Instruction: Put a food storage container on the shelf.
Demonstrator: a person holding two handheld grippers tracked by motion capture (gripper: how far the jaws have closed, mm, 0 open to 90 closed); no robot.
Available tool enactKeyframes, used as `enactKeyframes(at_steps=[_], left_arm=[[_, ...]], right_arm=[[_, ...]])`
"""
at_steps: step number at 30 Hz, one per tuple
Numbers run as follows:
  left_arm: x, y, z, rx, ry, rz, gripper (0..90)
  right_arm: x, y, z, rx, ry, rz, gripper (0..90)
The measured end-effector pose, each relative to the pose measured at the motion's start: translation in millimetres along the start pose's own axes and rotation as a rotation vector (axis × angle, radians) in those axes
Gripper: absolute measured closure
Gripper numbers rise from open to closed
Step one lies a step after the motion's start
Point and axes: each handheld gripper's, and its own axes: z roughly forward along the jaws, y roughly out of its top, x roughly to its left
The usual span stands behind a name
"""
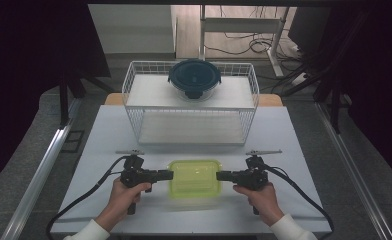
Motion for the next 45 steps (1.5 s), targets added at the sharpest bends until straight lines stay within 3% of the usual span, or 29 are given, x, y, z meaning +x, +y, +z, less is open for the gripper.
enactKeyframes(at_steps=[8,20,36,45], left_arm=[[-4.0,6.3,-3.2,-0.011,0.006,0.022,78.2],[-16.9,30.8,-9.1,-0.046,-0.007,0.065,78.1],[-47.9,77.9,-31.2,-0.110,0.009,0.150,78.3],[-54.9,95.4,-40.1,-0.131,0.001,0.179,78.3]], right_arm=[[5.4,7.7,-3.5,-0.011,-0.003,-0.027,79.8],[14.5,24.6,-17.1,-0.047,-0.015,-0.074,79.9],[42.7,71.0,-41.8,-0.113,-0.033,-0.178,79.9],[52.7,90.8,-49.2,-0.133,-0.033,-0.213,79.9]])
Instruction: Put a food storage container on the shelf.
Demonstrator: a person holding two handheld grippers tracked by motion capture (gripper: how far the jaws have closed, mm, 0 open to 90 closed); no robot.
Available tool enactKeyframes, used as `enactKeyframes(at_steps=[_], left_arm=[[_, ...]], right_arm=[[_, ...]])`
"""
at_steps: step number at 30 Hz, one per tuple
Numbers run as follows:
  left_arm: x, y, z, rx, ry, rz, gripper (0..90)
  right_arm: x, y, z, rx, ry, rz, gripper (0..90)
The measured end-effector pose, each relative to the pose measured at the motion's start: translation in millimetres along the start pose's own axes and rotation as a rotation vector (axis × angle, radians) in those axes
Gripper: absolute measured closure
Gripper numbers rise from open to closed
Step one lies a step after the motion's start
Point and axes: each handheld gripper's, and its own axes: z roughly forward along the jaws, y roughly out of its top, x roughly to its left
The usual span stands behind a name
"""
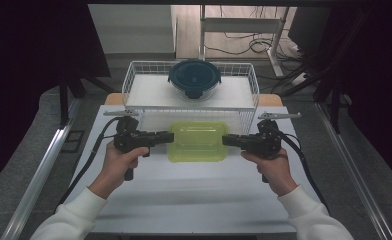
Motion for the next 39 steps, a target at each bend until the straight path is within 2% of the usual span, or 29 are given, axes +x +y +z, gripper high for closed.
enactKeyframes(at_steps=[7,15,22,27,34,39], left_arm=[[-3.6,13.1,-3.8,-0.017,-0.005,0.016,78.4],[-11.5,43.6,-12.0,-0.042,0.001,0.060,78.4],[-16.0,70.9,-14.8,-0.050,0.019,0.094,78.7],[-13.5,88.0,-14.4,-0.060,0.018,0.109,78.8],[-3.7,110.6,-12.6,-0.077,-0.003,0.087,79.1],[2.8,131.3,-14.1,-0.073,0.001,0.086,79.1]], right_arm=[[4.2,14.7,-4.1,-0.009,-0.008,-0.021,79.9],[11.2,43.0,-12.3,-0.032,-0.007,-0.058,79.8],[9.7,67.8,-16.3,-0.060,0.007,-0.059,79.9],[8.1,84.4,-18.2,-0.068,0.002,-0.064,79.9],[2.3,110.5,-17.5,-0.077,0.002,-0.058,79.9],[-0.7,130.1,-14.8,-0.078,-0.003,-0.058,79.9]])
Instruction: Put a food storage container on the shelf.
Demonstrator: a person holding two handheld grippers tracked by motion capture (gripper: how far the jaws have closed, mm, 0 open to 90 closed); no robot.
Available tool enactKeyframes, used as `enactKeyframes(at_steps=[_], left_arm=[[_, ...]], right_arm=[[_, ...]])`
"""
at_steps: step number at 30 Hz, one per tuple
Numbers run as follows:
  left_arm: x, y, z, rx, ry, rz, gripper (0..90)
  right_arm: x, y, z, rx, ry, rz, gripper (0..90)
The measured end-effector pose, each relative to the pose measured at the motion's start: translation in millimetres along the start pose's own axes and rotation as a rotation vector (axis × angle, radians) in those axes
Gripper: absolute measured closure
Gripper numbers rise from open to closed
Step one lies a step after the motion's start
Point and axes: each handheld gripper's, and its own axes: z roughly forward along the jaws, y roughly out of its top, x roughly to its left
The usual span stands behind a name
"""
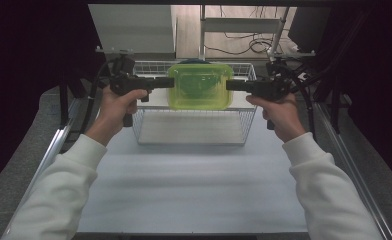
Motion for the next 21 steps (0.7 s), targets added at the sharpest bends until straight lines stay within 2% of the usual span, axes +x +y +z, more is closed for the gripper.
enactKeyframes(at_steps=[4,10,14,19,21], left_arm=[[8.8,16.4,-0.7,-0.008,0.009,0.007,79.5],[29.0,36.3,3.7,-0.009,0.002,-0.039,79.7],[37.4,40.3,5.3,-0.007,0.008,-0.059,80.0],[44.3,40.2,7.5,0.015,0.008,-0.072,80.0],[47.5,40.5,9.3,0.020,0.011,-0.098,80.0]], right_arm=[[-2.7,20.8,6.4,0.007,-0.011,-0.002,79.9],[-12.8,49.4,17.6,0.018,-0.020,0.013,80.0],[-20.2,55.3,24.7,0.026,-0.013,0.039,80.0],[-26.1,53.8,30.6,0.038,-0.008,0.070,80.0],[-28.6,53.4,32.9,0.043,-0.009,0.083,80.1]])
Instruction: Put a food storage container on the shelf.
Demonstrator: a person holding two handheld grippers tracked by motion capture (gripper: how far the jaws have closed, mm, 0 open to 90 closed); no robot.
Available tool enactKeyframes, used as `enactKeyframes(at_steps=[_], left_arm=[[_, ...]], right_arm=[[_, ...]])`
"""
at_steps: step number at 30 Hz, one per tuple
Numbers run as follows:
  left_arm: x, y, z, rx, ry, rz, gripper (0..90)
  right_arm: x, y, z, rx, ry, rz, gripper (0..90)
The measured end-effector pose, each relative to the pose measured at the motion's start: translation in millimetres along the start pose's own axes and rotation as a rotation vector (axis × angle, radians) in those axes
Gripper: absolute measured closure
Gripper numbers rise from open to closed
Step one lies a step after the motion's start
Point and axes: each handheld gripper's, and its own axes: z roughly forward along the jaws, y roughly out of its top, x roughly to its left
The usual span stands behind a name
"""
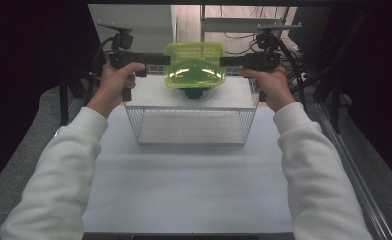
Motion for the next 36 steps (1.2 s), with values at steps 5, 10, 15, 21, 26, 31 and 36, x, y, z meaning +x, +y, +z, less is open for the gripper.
enactKeyframes(at_steps=[5,10,15,21,26,31,36], left_arm=[[10.2,1.5,5.6,0.021,0.003,-0.038,80.2],[15.4,3.4,9.1,0.015,-0.013,-0.070,80.2],[26.7,7.3,13.3,0.005,-0.033,-0.130,79.8],[39.2,9.5,20.2,0.001,-0.032,-0.194,76.8],[49.2,10.3,25.7,0.001,-0.027,-0.232,73.5],[57.9,8.0,31.8,-0.021,-0.033,-0.266,71.0],[58.2,5.8,36.5,-0.033,-0.011,-0.240,66.1]], right_arm=[[-10.8,0.7,8.5,0.019,0.000,0.051,80.1],[-21.1,2.4,12.6,0.031,0.001,0.104,80.0],[-31.5,7.2,18.1,0.029,0.016,0.174,79.3],[-43.7,12.0,28.7,0.019,0.008,0.243,76.8],[-52.2,11.4,37.9,-0.004,-0.005,0.300,74.0],[-56.1,7.8,42.1,-0.031,-0.012,0.338,71.7],[-57.1,4.3,43.1,-0.050,-0.010,0.336,67.0]])
